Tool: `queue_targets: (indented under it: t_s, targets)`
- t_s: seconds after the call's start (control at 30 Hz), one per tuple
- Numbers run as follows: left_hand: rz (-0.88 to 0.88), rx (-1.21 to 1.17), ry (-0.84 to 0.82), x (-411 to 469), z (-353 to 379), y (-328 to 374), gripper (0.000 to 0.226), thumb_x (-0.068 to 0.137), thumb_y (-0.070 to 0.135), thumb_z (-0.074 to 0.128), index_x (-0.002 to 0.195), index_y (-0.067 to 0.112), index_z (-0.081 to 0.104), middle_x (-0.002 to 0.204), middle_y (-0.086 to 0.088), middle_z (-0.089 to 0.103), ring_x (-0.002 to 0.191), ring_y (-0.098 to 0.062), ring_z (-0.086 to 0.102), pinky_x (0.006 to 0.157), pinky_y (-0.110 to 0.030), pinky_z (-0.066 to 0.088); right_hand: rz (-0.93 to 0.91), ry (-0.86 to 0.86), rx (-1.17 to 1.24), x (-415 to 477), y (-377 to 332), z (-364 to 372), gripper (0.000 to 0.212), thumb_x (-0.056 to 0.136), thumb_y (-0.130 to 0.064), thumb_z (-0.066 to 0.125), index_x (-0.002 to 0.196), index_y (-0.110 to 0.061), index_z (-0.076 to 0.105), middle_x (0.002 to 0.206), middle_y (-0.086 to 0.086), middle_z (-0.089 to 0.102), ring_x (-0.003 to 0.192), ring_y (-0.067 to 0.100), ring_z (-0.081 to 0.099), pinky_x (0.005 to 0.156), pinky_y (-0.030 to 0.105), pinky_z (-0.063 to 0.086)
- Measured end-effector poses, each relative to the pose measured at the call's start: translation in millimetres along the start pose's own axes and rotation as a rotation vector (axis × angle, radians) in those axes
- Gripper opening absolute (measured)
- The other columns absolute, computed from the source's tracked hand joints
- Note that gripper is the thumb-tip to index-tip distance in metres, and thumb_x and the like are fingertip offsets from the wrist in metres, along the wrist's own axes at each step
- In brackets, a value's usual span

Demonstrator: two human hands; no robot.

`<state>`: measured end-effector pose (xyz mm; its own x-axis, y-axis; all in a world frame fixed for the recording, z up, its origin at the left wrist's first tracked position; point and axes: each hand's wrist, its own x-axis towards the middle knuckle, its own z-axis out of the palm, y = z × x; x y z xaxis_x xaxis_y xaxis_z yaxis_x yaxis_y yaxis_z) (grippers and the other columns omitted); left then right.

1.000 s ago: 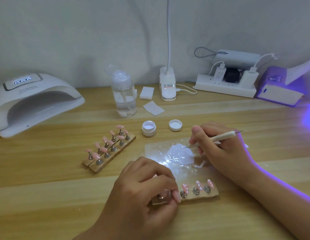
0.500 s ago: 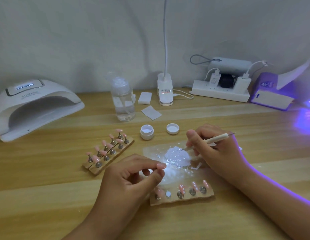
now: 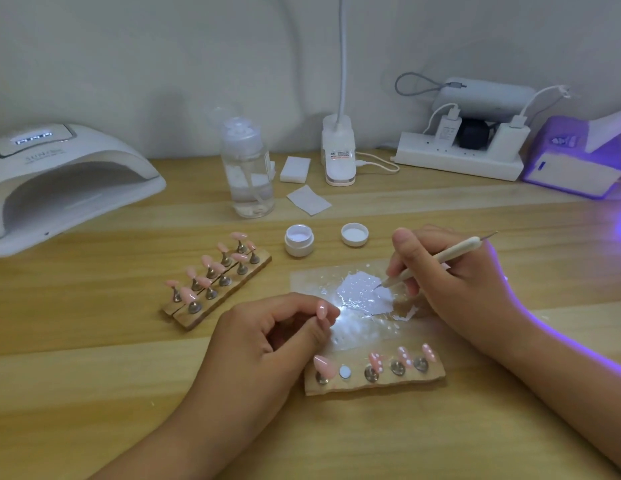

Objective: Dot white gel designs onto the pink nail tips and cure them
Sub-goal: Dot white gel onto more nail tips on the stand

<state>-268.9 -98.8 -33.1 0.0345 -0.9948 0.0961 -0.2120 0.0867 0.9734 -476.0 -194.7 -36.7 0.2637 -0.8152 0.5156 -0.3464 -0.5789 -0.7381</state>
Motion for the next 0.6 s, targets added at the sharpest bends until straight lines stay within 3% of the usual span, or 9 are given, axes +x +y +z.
queue_targets:
  t_s: [0.17, 0.3, 0.6]
  targets:
    - [0.008, -0.015, -0.009, 0.6, 0.0, -0.8, 0.009, 0.085, 0.030, 0.069, 0.086, 0.027, 0.077, 0.080, 0.006, 0.076, 0.057, -0.013, 0.072, 0.060, -0.014, 0.052, 0.010, -0.008, -0.013, -0.9, -3.5, 0.1, 0.039, 0.094, -0.044, 0.056, 0.067, -0.019, 0.067, 0.064, -0.017, 0.063, 0.068, 0.005, 0.062, 0.065, 0.012, 0.042]
    - [0.005, -0.029, -0.017, -0.1, -1.3, -0.6, 0.007, 0.089, 0.025, 0.072, 0.085, 0.026, 0.078, 0.074, 0.004, 0.075, 0.056, -0.014, 0.071, 0.056, -0.014, 0.051, -0.005, 0.018, -0.034, -0.2, -3.1, 0.1, 0.037, 0.092, -0.041, 0.065, 0.064, -0.015, 0.065, 0.068, -0.015, 0.064, 0.071, 0.005, 0.060, 0.069, 0.011, 0.040]
    - [-0.009, -0.057, -0.018, 0.7, -0.1, 0.9, 0.012, 0.086, 0.015, 0.070, 0.084, 0.023, 0.078, 0.069, 0.004, 0.072, 0.053, -0.012, 0.070, 0.053, -0.012, 0.048, 0.071, -0.027, 0.040, 0.5, -8.0, 1.3, 0.038, 0.095, -0.036, 0.057, 0.064, -0.016, 0.064, 0.053, -0.015, 0.057, 0.052, 0.004, 0.058, 0.049, 0.007, 0.040]
